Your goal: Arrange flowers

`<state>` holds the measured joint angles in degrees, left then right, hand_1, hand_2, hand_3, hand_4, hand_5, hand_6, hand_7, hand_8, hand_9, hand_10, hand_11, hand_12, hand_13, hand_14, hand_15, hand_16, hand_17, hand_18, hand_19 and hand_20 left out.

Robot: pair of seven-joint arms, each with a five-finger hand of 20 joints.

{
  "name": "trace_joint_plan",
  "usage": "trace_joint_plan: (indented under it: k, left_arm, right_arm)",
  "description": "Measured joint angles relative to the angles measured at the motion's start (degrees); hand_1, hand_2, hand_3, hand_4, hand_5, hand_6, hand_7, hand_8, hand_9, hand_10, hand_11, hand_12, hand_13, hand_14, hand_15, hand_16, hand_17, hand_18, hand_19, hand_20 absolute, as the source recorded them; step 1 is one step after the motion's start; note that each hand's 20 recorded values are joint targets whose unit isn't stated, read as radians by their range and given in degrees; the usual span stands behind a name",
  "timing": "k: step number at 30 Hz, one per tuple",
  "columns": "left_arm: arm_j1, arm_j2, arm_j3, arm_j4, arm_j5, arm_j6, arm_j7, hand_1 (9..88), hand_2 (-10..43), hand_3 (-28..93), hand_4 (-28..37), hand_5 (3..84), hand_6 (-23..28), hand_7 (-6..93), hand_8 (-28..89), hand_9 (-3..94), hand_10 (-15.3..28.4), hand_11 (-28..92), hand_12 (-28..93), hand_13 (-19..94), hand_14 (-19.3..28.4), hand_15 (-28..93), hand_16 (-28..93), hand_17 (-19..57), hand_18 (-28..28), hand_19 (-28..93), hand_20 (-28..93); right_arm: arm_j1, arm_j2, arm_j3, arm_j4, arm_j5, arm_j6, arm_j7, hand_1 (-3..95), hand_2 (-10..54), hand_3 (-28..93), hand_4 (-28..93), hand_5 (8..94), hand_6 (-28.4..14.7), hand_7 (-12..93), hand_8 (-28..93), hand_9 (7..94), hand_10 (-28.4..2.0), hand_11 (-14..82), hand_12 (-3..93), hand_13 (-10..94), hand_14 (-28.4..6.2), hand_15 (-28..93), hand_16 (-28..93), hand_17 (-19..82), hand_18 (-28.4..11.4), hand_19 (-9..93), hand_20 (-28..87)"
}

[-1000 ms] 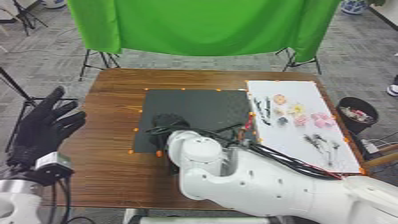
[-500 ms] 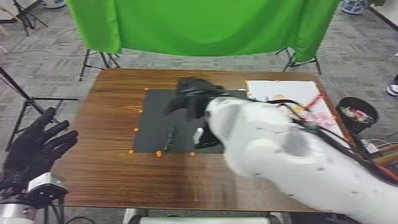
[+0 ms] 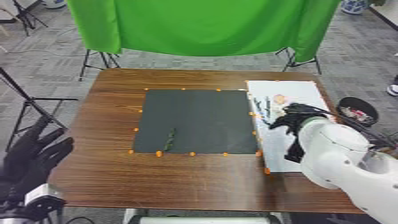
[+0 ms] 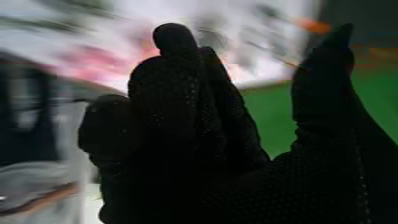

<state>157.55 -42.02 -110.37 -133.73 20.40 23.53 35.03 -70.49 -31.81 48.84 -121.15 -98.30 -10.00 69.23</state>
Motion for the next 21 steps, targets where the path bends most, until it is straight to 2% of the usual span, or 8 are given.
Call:
trace_joint_plan:
  k: [4,10,13,16,19,21]
  left_arm:
    - [-0.36,1.48,0.34,0.0,0.02,0.02,0.56,30.0,6.6,62,-20.0,29.4,6.0,7.3,-7,25.9,18.3,22,12,20,27.9,55,-12,-5.9,28.4,58,-8]
    - [-0.68,2.54,1.02,0.0,-0.09,0.15,1.59,30.0,6.5,62,-20.1,29.5,6.0,7.4,-7,26.0,18.3,22,12,20,27.9,55,-12,-5.9,28.4,58,-8]
    - [-0.67,3.14,1.59,0.06,-0.53,0.33,2.26,30.0,6.5,62,-20.1,29.5,6.1,7.4,-7,26.1,18.3,22,12,20,27.9,55,-12,-5.9,28.4,58,-8]
    - [-0.68,3.57,2.04,0.12,-0.7,0.34,2.52,30.1,6.6,62,-20.1,29.6,6.1,7.3,-7,26.1,18.3,22,12,20,27.9,55,-12,-5.9,28.4,58,-8]
    - [-0.65,3.57,2.06,0.12,-0.74,0.38,2.62,30.0,6.6,62,-20.1,29.6,6.2,7.3,-7,26.1,18.3,22,12,20,27.9,55,-12,-5.8,28.4,58,-8]
    - [-0.36,3.64,1.96,0.11,-1.07,0.54,3.16,30.0,6.6,62,-20.1,29.6,6.2,7.3,-7,26.1,18.3,22,12,20,27.9,55,-12,-5.8,28.4,58,-8]
  right_arm:
    - [-1.4,-0.05,1.05,2.51,0.22,-1.3,4.91,31.3,1.4,66,-18,60.9,-20.0,7,-6,77.7,-25.0,27.0,17.0,83,-10.4,68,12,70,-9.0,93,11]
    - [-3.16,0.73,3.89,2.88,-0.15,-0.52,4.87,32.2,1.0,65,-18,61.6,-19.5,7,-6,78.8,-24.9,27.4,17.0,84,-10.6,65,11,70,-8.4,93,6]
    - [-4.75,1.56,5.92,2.26,-0.83,0.5,4.41,32.6,0.7,65,-17,61.9,-19.8,7,-6,81.0,-25.1,27.2,16.6,85,-10.4,64,10,72,-7.5,93,-1]
    - [-6.08,2.21,7.5,1.93,-1.23,1.11,4.47,33.4,0.4,64,-17,61.9,-21.1,7,-6,83.5,-25.8,27.2,16.2,87,-9.4,63,10,75,-6.4,93,-3]
    - [-6.98,2.2,9.34,1.99,-0.48,0.87,5.44,35.5,0.3,62,-16,61.6,-23.7,8,-7,86.0,-27.3,25.9,15.0,89,-9.6,62,9,76,-5.6,93,-7]
    - [-7.44,1.95,10.87,2.26,1.08,0.26,6.69,36.1,0.0,62,-16,62.0,-25.6,8,-8,85.9,-28.2,25.4,14.2,89,-10.4,63,8,77,-5.5,93,-8]
